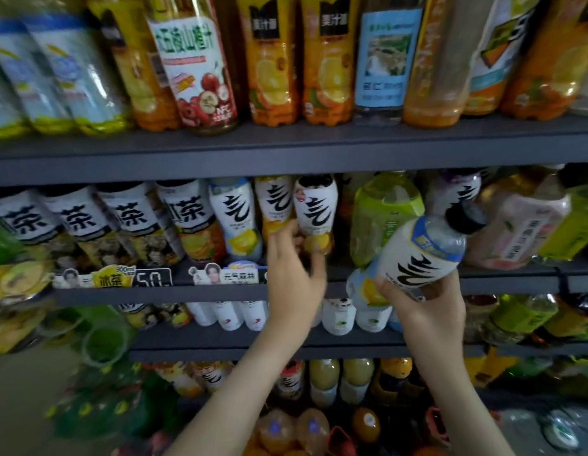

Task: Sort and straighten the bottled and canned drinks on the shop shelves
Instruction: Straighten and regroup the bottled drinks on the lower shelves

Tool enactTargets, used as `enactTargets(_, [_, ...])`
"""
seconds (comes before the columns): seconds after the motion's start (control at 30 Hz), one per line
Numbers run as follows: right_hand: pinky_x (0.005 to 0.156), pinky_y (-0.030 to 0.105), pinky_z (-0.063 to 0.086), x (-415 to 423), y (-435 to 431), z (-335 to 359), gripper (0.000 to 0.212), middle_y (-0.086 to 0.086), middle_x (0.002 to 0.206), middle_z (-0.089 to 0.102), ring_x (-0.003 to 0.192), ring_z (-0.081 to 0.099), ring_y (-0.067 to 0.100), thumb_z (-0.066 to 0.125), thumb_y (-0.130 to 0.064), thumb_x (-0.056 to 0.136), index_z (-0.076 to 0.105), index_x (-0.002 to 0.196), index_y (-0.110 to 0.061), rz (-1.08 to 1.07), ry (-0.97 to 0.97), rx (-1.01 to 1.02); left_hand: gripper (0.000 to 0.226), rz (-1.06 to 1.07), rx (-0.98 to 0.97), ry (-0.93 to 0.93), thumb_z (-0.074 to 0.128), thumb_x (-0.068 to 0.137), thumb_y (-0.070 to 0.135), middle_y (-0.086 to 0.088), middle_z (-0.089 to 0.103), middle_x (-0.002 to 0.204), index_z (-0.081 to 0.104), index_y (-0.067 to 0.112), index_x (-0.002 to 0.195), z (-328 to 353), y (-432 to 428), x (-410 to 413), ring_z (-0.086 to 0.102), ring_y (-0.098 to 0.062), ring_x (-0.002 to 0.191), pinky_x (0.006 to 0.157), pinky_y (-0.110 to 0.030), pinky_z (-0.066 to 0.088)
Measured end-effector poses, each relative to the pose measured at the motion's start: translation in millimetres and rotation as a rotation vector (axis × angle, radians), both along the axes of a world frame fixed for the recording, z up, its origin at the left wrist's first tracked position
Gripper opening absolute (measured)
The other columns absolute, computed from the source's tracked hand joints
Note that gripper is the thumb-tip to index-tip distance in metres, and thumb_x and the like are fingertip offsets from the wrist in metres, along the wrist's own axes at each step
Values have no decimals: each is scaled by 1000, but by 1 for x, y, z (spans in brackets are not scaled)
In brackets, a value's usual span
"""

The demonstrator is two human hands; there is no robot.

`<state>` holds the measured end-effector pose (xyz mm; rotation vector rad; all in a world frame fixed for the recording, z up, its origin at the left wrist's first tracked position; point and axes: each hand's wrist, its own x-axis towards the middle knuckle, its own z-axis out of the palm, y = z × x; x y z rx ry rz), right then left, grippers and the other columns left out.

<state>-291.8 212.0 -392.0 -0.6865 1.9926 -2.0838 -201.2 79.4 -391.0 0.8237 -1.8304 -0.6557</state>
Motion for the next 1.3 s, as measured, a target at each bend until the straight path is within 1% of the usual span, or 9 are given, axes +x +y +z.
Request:
enactTargets(0.1, [83, 17, 50, 21, -18, -6, 63, -22, 109, 62, 100, 59, -9, 81, -7, 71, 52, 124, -23, 47, -23, -15, 53, 92, 98, 15, 62, 90, 24, -7, 42, 126, 38, 5, 133, -8, -32, 13, 47, -20, 117, 99, -33, 44])
enactTargets(0.27, [82, 15, 53, 43, -40, -23, 63, -14, 108, 66, 97, 62, -6, 82, -4, 69, 53, 124, -17, 88, -13, -12, 72, -107, 287, -222, 66, 85, 43, -7, 45, 137, 34, 12, 142, -24, -41, 4, 44, -21, 125, 100, -36, 42])
enactTargets(0.43, [73, 6, 50, 42, -42, -32, 65, -15, 110, 65, 96, 60, -9, 82, -8, 70, 52, 126, -21, 38, -20, -5, 52, -72, 214, -370, 57, 93, 37, -14, 53, 125, 43, 6, 132, -31, -47, -17, 51, -30, 113, 87, -36, 43])
enactTargets(0.63, [87, 24, 50, 35, -37, -28, 67, -17, 113, 63, 102, 59, -6, 82, -9, 70, 52, 128, -23, -16, -26, -11, 54, -90, 204, -455, 55, 94, 34, -17, 51, 127, 38, 6, 137, -20, -50, -32, 50, -32, 115, 89, -35, 41])
enactTargets(0.77, [84, 21, 51, 35, -40, -27, 66, -17, 110, 64, 99, 61, -6, 82, -7, 70, 51, 127, -21, -10, -30, -9, 48, -83, 176, -411, 58, 93, 32, -13, 51, 127, 44, 7, 131, -25, -52, -25, 51, -29, 114, 88, -32, 41])
enactTargets(0.87, [79, 15, 54, 36, -45, -30, 65, -14, 108, 65, 97, 61, -6, 82, -7, 70, 52, 126, -18, 4, -28, -6, 59, -101, 225, -399, 62, 89, 35, -11, 47, 135, 39, 8, 136, -30, -53, -22, 46, -27, 122, 92, -31, 39])
enactTargets(1.07, [83, 19, 51, 35, -49, -31, 65, -13, 111, 65, 101, 61, -2, 82, -10, 70, 52, 127, -20, 7, -48, -31, 60, -115, 218, -271, 64, 88, 36, -10, 50, 134, 40, 9, 137, -30, -54, -21, 48, -24, 122, 98, -34, 42])
enactTargets(1.17, [81, 18, 50, 34, -50, -29, 63, -19, 106, 64, 97, 61, -7, 82, -9, 69, 53, 124, -21, 10, -47, -33, 53, 92, 66, -71, 63, 90, 25, -12, 45, 130, 41, 4, 133, -27, -56, -14, 46, -25, 121, 101, -34, 42])
enactTargets(1.3, [80, 19, 49, 34, -52, -30, 61, -24, 100, 64, 95, 60, -10, 82, -8, 69, 53, 120, -22, 10, -50, -52, 68, 178, 53, -41, 62, 89, 13, -21, 32, 146, 24, -5, 143, -24, -65, -24, 30, -29, 138, 114, -28, 25])
